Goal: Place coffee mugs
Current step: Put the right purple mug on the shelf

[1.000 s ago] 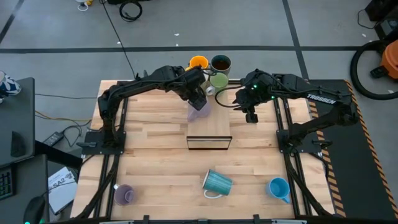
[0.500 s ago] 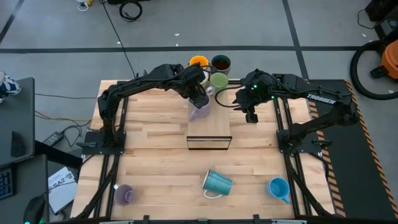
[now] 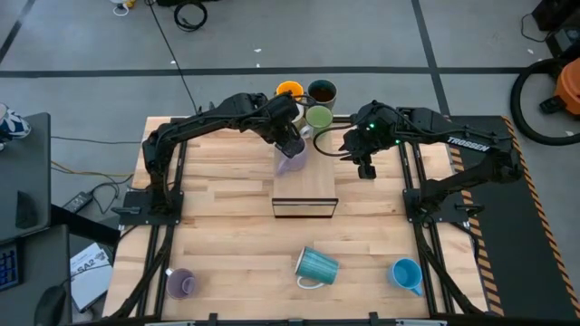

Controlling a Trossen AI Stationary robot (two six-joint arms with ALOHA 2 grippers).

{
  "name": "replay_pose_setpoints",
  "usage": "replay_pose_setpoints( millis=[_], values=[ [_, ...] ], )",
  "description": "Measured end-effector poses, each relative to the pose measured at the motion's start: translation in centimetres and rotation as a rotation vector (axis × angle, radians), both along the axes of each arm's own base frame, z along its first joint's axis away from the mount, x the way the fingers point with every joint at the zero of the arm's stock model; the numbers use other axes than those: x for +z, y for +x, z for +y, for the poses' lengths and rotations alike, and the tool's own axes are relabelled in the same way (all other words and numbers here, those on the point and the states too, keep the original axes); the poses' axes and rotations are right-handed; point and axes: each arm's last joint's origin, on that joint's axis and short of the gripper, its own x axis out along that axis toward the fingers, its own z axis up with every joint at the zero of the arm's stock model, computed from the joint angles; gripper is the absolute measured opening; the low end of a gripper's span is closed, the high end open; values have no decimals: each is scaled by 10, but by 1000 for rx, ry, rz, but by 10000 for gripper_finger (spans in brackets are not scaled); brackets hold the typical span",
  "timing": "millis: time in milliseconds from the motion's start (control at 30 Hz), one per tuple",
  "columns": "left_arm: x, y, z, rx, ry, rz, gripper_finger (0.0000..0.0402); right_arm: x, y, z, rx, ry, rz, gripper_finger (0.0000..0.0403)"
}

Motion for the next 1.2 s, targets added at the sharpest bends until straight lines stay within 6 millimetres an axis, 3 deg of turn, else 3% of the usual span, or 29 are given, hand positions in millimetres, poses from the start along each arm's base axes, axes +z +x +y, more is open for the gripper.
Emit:
replay_pose_setpoints(
  millis=[800, 1200],
  values=[
    [0, 0, 0, -5, -9, -4, 107, 0, 0, 0, 0, 0, 0, 138],
    [21, -12, -2, -19, 23, -74, 107, 0, 0, 0, 0, 0, -1, 138]
  ],
)
